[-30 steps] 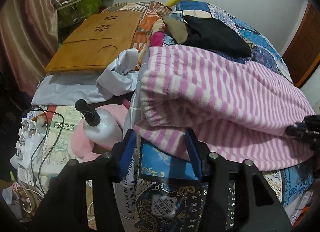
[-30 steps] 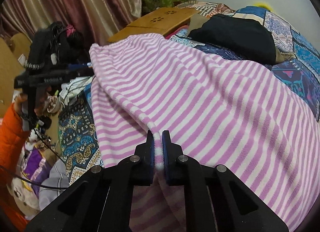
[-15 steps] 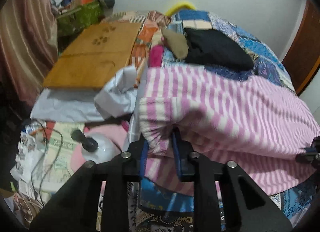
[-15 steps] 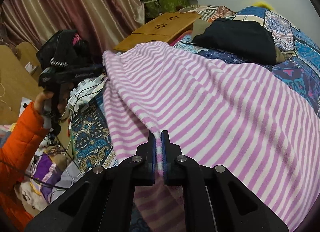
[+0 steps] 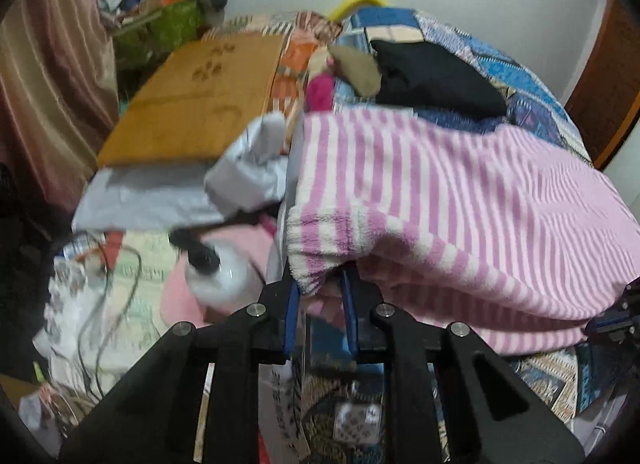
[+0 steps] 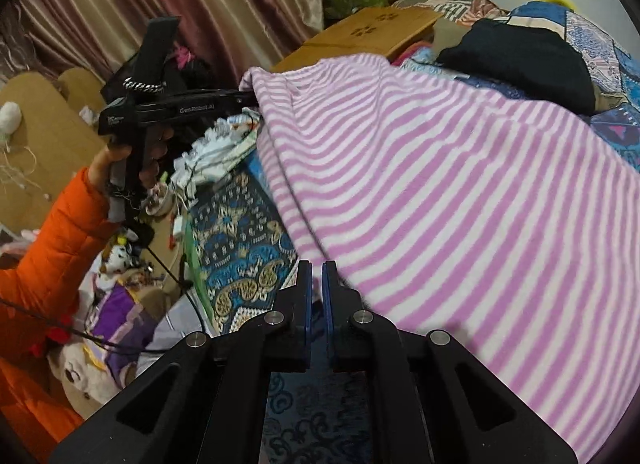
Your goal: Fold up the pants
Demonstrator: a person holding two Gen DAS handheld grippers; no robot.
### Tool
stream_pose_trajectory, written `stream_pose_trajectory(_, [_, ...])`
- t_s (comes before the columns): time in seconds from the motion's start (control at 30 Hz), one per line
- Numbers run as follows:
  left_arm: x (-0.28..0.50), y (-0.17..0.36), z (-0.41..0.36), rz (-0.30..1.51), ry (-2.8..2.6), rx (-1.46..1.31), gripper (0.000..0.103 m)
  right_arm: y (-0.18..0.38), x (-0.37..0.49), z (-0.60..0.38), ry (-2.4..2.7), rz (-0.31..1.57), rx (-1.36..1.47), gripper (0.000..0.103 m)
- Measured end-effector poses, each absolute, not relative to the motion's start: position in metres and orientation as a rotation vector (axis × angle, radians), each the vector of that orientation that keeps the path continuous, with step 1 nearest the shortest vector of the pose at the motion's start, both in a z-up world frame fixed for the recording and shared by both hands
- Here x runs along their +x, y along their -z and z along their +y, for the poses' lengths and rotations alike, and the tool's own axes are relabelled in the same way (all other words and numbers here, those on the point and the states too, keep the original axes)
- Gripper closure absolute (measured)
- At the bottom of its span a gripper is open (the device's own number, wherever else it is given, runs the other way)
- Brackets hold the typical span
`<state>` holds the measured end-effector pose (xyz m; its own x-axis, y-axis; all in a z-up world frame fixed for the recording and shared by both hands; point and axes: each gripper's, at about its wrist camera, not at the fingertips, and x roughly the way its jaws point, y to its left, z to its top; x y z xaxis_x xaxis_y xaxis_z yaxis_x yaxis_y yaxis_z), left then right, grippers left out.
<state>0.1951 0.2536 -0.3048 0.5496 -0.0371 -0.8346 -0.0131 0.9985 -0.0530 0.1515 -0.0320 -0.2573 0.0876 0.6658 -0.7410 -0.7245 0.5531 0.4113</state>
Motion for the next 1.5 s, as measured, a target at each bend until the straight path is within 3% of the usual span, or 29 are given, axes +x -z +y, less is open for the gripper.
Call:
stream_pose_trajectory(0.3, [0.166,0.275,0.277,0.944,-0.086,-0.131,0.084,0.214,0.165,-0.089,-0.871,0.936,-0.040,0.096])
stream_pose_trajectory(0.5, [0.183,0.246,0.235,0.874,0.030,-0.132,0.083,0.203,0.186,-0.143,-0.679,0.912,-0.042,0.091])
stream_pose_trajectory(0.7, [0.209,0.272,0.191,0.936,0.101,-0.094,0.079,0.224,0.186,-0.168,-0.593,0.985,-0.034,0.091])
stream_pose_trajectory(0.93, [0.194,0.334,0.208,1.070,0.049,-0.160,0.079,0.240,0.161,-0.182,-0.626,1.027,0.026,0.090])
stream_pose_trajectory(1.23, [0.180,0.307,0.198,1.076,0.015,-0.117,0.079,0.233,0.144,-0.210,-0.638,1.040,0.041,0.090])
stream_pose_trajectory(1.3, [0.183,0.292,0.199,1.043,0.010,-0.125,0.079,0.228,0.147,-0.219,-0.623,1.031,0.036,0.086])
stream_pose_trajectory(1.4, [0.194,0.267,0.201,0.979,-0.019,-0.142,0.062,0.217,0.162,-0.227,-0.616,0.995,0.012,0.073])
stream_pose_trajectory(1.5, [0.212,0.250,0.209,0.928,-0.070,-0.156,0.057,0.201,0.185,-0.221,-0.634,0.946,-0.035,0.070])
